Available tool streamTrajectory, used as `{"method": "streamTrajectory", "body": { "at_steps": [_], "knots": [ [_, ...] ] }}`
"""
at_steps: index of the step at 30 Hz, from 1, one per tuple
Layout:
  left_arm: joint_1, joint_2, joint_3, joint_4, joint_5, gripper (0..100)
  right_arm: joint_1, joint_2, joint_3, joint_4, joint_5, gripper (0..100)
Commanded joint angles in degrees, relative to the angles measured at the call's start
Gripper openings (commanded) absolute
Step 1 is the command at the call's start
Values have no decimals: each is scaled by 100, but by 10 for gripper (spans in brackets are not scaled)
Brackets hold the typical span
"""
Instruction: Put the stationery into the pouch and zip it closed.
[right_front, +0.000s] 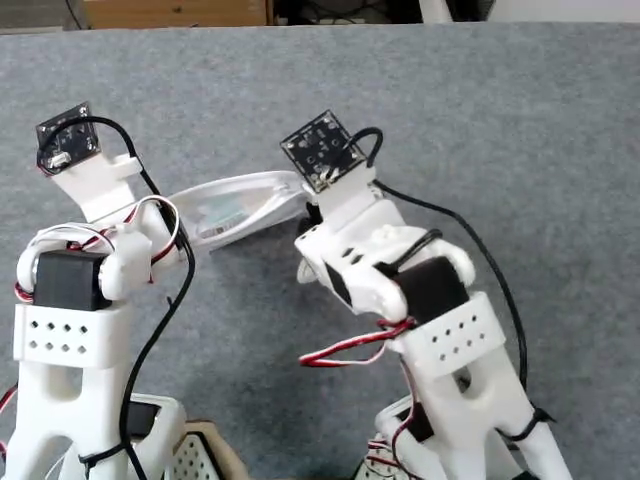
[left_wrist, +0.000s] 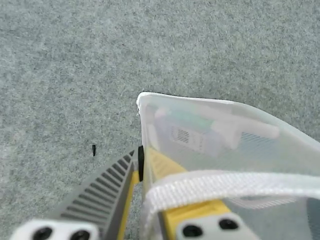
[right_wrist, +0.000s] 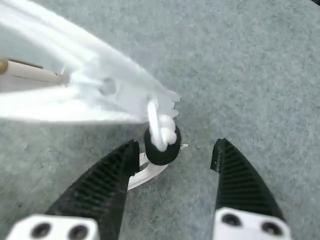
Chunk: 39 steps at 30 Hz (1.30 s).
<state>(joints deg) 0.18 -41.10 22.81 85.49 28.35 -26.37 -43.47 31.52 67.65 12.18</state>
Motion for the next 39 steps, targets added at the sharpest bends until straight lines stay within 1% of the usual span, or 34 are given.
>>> {"method": "streamTrajectory", "body": {
  "at_steps": [1, 5, 6, 11, 14, 16, 20, 23, 30, 33, 36, 39],
  "knots": [
    [-40, 88, 92, -53, 35, 29, 290, -57, 13, -141, -9, 240],
    [-40, 88, 92, -53, 35, 29, 554, -66, 13, -141, -9, 225],
    [-40, 88, 92, -53, 35, 29, 589, -66, 13, -141, -9, 201],
    [-40, 88, 92, -53, 35, 29, 607, -66, 4, -185, -9, 18],
    [-40, 88, 92, -53, 35, 29, 607, -66, -4, -193, -9, 25],
    [-40, 88, 92, -53, 35, 29, 615, -92, -13, -193, 0, 12],
    [-13, 88, 75, -62, 35, 29, 615, -101, -40, -193, 501, 11],
    [-4, 88, 48, -79, 35, 29, 615, -101, -312, -149, 686, 11],
    [4, 88, 40, -105, 44, 30, 624, -101, -1015, -132, 695, 11],
    [4, 88, 40, -105, 44, 30, 835, -101, -1253, -105, 703, 11],
    [4, 79, 40, -105, 35, 30, 976, -101, -1473, 114, 703, 11],
    [4, 79, 40, -105, 35, 30, 958, -101, -1393, 396, 712, 15]
  ]
}}
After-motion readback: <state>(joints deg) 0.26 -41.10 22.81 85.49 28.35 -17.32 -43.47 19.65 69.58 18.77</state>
